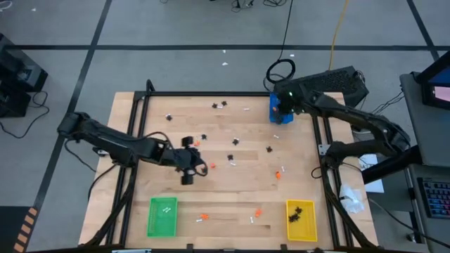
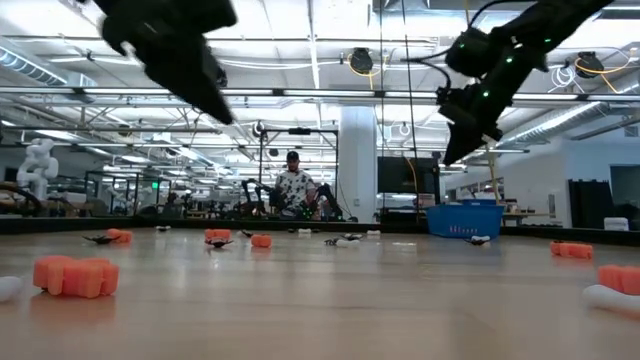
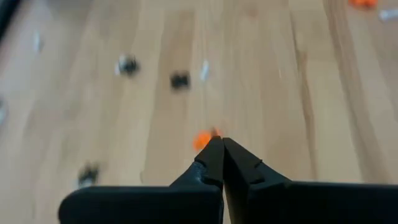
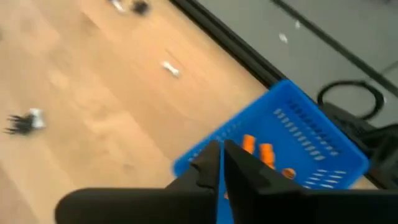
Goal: Sort Halloween decoration
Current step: Put the white bone toy into the green bin
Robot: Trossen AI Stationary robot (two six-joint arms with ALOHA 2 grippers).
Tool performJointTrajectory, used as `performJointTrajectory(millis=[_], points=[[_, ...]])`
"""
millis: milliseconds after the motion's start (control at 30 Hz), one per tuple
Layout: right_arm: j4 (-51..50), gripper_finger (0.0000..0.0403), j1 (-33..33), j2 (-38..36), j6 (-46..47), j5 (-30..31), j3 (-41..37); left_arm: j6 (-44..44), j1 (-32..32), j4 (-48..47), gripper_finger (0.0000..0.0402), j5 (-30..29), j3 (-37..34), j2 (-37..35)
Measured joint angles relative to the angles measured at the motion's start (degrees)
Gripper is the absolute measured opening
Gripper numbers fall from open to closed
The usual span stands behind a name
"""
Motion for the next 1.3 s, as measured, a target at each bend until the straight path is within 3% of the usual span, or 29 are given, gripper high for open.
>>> performJointTrajectory(millis=[167,433,567,667,867,1133,1300], points=[[5.09,0.0009,5.72,-7.71,3.46,0.12,-7.7,-7.91,-4.06,-15.95,0.0,0.09,2.76,-1.05],[15.26,0.0002,15.48,-14.63,6.88,2.06,-14.74,-17.87,-10.64,-15.69,0.0,7.88,3.23,5.23],[17.5,0.0001,18.78,-14.88,6.95,6.79,-15.36,-18.84,-12.89,-19.04,0.0,5.56,4.01,7.71],[18.94,0.0001,20.27,-14.75,6.8,8.05,-15.36,-18.02,-11.8,-28.91,0.0,1.98,7.38,7.65],[22.26,0.0001,22.45,-14.73,6.3,7.89,-15.39,-9.92,-0.78,-44.77,0.0,-1.72,14.18,6.22],[23.97,0.0001,24.71,-13.36,5.42,8.15,-15.39,8.16,22.9,-44.58,0.0,0.26,14.26,5.97],[24.52,0.0002,25.4,-11.9,3.69,8.2,-15.39,15.66,38.61,-41.42,0.0,4.8,14.24,6.06]])
